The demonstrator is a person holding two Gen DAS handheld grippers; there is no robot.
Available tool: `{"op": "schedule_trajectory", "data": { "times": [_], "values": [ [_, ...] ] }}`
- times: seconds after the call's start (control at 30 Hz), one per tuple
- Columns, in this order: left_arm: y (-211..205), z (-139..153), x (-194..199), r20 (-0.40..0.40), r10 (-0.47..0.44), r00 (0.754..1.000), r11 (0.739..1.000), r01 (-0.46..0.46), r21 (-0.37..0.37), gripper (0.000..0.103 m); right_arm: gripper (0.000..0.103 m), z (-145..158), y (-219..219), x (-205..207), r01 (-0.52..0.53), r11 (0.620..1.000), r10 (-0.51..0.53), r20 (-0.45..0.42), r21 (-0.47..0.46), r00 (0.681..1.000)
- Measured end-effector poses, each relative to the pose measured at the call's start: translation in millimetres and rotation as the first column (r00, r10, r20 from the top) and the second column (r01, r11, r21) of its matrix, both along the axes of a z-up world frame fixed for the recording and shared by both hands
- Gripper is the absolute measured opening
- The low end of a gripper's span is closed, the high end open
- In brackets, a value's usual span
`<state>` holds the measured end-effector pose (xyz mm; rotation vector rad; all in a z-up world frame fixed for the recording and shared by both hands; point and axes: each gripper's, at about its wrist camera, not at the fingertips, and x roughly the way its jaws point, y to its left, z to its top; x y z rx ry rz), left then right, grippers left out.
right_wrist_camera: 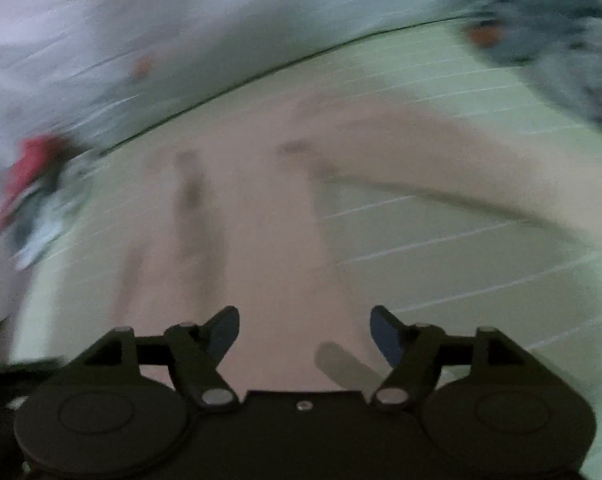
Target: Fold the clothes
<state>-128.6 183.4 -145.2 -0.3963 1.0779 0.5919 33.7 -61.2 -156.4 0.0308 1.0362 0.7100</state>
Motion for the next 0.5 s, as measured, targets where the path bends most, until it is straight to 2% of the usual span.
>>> {"op": "schedule_trajectory", "data": {
  "times": [0.07, 0.2, 0.33, 0.5],
  "values": [
    [-6.0, -0.8, 11.4, -0.003, -0.026, 1.0, 1.0, 0.026, 0.001, 0.103, 0.08, -6.8, -21.0, 20.7, 0.126, 0.992, -0.126, -0.005, -0.014, 0.992],
    [-3.0, -8.7, 26.3, -0.026, -0.048, 0.999, 0.999, 0.047, -0.015, 0.103, 0.083, -15.5, -55.8, 54.0, 0.311, 0.95, -0.311, -0.003, -0.018, 0.95],
    [2.0, -10.9, 38.5, -0.035, -0.027, 0.999, 0.999, 0.027, -0.018, 0.103, 0.084, -24.8, -75.0, 79.7, 0.438, 0.897, -0.438, 0.013, -0.058, 0.899],
    [9.0, -14.9, 51.8, -0.062, 0.017, 0.998, 0.999, -0.019, -0.029, 0.103, 0.088, -36.0, -97.2, 103.9, 0.559, 0.829, -0.56, -0.005, -0.024, 0.829]
  ]
}}
